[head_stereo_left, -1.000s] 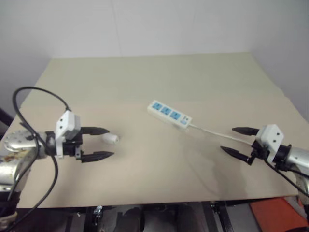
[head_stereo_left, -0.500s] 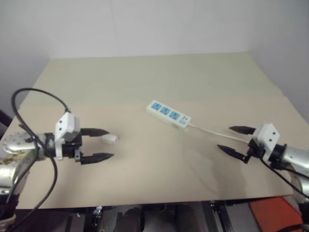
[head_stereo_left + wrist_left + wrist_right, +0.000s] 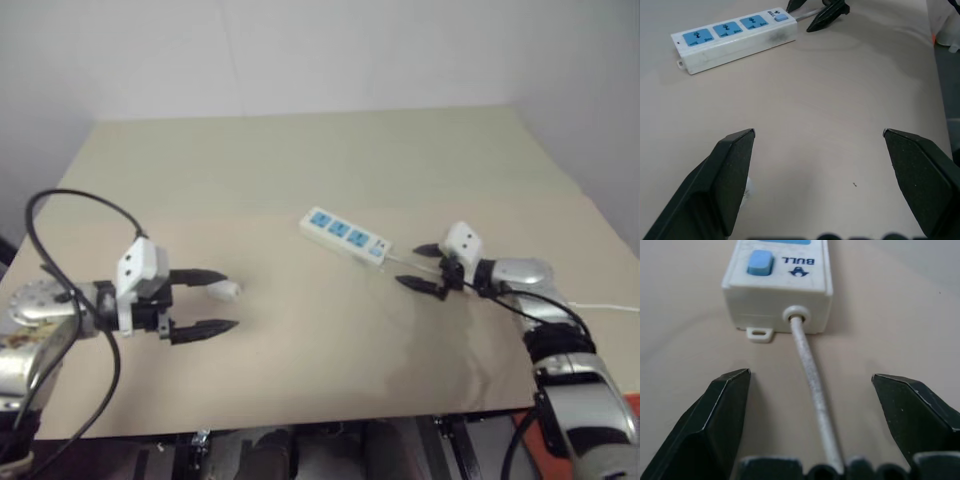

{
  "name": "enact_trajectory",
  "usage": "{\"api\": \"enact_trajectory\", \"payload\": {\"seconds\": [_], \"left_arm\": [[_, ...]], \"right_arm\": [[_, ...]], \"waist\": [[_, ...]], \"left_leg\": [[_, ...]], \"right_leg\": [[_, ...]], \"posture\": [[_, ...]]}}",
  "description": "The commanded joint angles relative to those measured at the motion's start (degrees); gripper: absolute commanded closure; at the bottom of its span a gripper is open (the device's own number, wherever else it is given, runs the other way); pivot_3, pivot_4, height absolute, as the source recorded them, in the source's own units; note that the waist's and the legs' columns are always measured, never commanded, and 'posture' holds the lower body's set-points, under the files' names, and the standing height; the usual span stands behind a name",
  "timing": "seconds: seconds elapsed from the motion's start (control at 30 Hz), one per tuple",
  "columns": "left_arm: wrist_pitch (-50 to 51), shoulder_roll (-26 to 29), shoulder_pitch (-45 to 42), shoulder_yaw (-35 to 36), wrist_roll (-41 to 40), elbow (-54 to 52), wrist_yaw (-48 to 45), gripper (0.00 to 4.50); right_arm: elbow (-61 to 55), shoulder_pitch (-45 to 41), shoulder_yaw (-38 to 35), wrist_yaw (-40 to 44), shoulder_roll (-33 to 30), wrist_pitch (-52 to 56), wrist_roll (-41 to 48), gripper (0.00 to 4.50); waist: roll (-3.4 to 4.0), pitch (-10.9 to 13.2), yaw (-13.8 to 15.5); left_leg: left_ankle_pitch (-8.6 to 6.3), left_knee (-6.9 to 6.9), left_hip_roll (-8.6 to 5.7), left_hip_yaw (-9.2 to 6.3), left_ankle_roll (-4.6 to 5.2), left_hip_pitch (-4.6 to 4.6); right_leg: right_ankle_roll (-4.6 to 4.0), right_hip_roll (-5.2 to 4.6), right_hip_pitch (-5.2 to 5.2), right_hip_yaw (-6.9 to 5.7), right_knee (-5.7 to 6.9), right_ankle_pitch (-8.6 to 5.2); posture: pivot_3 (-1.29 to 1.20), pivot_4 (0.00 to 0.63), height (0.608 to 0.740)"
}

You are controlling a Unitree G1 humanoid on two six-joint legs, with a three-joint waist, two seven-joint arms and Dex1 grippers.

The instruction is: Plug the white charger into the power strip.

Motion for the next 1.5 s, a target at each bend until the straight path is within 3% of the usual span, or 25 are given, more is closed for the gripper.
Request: {"api": "enact_trajectory", "payload": {"seconds": [0.03, 0.37, 0.53, 0.77, 0.93, 1.0, 1.37, 1.5], "left_arm": [[0.65, 0.65, 2.27, 4.02, -1.5, -3.38, 1.06, 0.0], [0.54, -0.03, 2.28, 3.45, -1.6, -3.86, 2.15, 0.0], [-0.27, 0.57, 1.6, 3.33, -0.92, -2.24, 0.93, 0.0], [-1.53, 0.68, -1.7, 1.71, 0.29, 1.33, -0.22, 0.0], [-2.42, 0.24, -4.12, -0.41, 1.04, 3.38, -1.11, 0.0], [-2.86, -0.08, -5.45, -1.61, 1.56, 4.35, -1.63, 0.0], [-2.34, -2.06, -10.91, -3.77, 0.13, 4.7, -2.76, 0.0], [-2.63, -3.83, -13.19, -5.76, 0.92, 4.92, -2.09, 0.0]], "right_arm": [[4.3, -0.96, 0.68, 1.17, -0.39, -3.26, -2.23, 0.95], [5.37, -1.0, 0.14, 2.15, 0.89, -6.38, -2.38, 4.39], [-0.06, 2.67, -0.96, 3.82, 0.39, -8.39, -0.57, 4.48], [-21.91, 20.51, -5.5, 9.18, -6.95, -8.83, 6.4, 4.48], [-26.04, 25.9, -7.56, 8.43, -8.4, -6.64, 9.02, 4.48], [-27.38, 26.12, -7.98, 7.21, -7.83, -1.72, 10.66, 3.75], [-40.96, 35.83, -13.32, -1.06, -4.36, 3.25, 15.85, 0.05], [-44.17, 38.16, -14.13, -4.19, -1.11, 5.18, 18.26, 0.05]], "waist": [[-0.01, -0.04, 0.01], [-0.04, -0.08, 0.01], [-0.04, -0.08, 0.02], [-0.03, -0.09, 1.14], [-0.03, -0.09, 1.05], [-0.03, -0.09, 0.89], [-0.03, -0.09, 1.63], [-0.04, -0.09, 1.6]], "left_leg": [[0.0, 0.0, 0.01, 0.0, 0.0, 0.03], [-0.01, 0.0, 0.01, -0.01, 0.01, 0.1], [0.0, -0.02, 0.03, -0.01, -0.01, 0.09], [-0.01, -0.02, 0.05, -0.04, 0.02, 0.02], [-0.17, -0.01, 0.0, 0.05, 0.29, 0.11], [-0.17, -0.01, -0.04, 0.06, 0.29, 0.14], [-0.13, 0.01, -0.04, 0.04, 0.23, 0.09], [-0.15, 0.01, -0.03, 0.04, 0.25, 0.09]], "right_leg": [[0.0, 0.0, 0.04, 0.0, 0.0, 0.0], [-0.03, 0.02, 0.07, 0.01, 0.07, 0.07], [-0.03, 0.03, 0.06, 0.0, 0.04, 0.07], [-0.02, 0.04, 0.04, -0.06, -0.01, 0.07], [-0.04, 0.04, 0.08, -0.03, 0.04, 0.07], [-0.09, 0.06, 0.08, -0.02, 0.1, 0.11], [-0.08, 0.06, 0.05, -0.03, 0.05, 0.12], [-0.07, 0.06, 0.06, -0.03, 0.03, 0.12]], "posture": [[0.0, 0.15, 0.74], [0.0, 0.15, 0.74], [0.0, 0.15, 0.74], [0.0, 0.15, 0.74], [0.0, 0.15, 0.74], [0.0, 0.15, 0.74], [0.0, 0.15, 0.74], [0.0, 0.15, 0.74]]}}
